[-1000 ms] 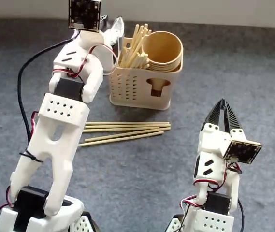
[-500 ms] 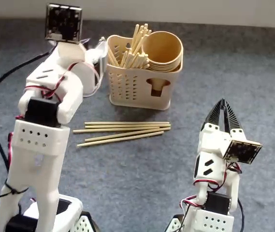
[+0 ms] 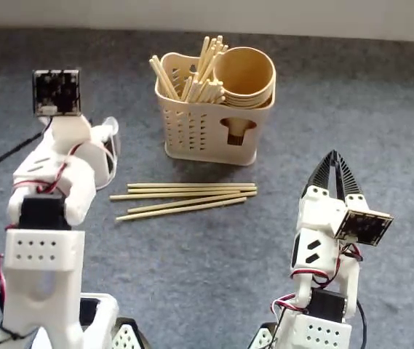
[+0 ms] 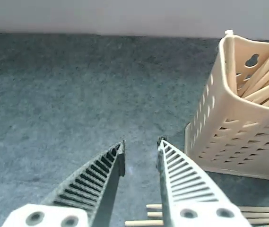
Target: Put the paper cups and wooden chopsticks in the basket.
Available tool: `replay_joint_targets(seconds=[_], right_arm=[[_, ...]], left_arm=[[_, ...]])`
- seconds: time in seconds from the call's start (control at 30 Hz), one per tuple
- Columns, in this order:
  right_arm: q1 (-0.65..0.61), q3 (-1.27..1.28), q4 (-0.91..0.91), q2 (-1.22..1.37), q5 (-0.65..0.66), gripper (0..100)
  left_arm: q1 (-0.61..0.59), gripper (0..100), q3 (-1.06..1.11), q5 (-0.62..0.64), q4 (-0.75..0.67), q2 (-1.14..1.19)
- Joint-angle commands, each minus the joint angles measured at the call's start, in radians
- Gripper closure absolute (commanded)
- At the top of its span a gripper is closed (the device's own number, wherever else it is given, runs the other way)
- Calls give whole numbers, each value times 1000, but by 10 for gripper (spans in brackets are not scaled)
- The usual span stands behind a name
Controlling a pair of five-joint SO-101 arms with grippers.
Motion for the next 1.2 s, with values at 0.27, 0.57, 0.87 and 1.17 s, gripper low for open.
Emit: replay_joint_targets(seconds=[0.27, 0.57, 0.87, 1.17], right_arm=[[-35, 10, -12, -2, 63, 974], [-240, -165, 337, -1, 210, 974], [-499, -285, 601, 1, 321, 974], [-687, -303, 737, 12, 367, 974]], left_arm=[[-199, 870, 390, 9, 0, -452], [-209, 873, 624, 11, -34, -702], [-209, 874, 808, 12, -100, -970], [-228, 874, 826, 11, -103, -967]])
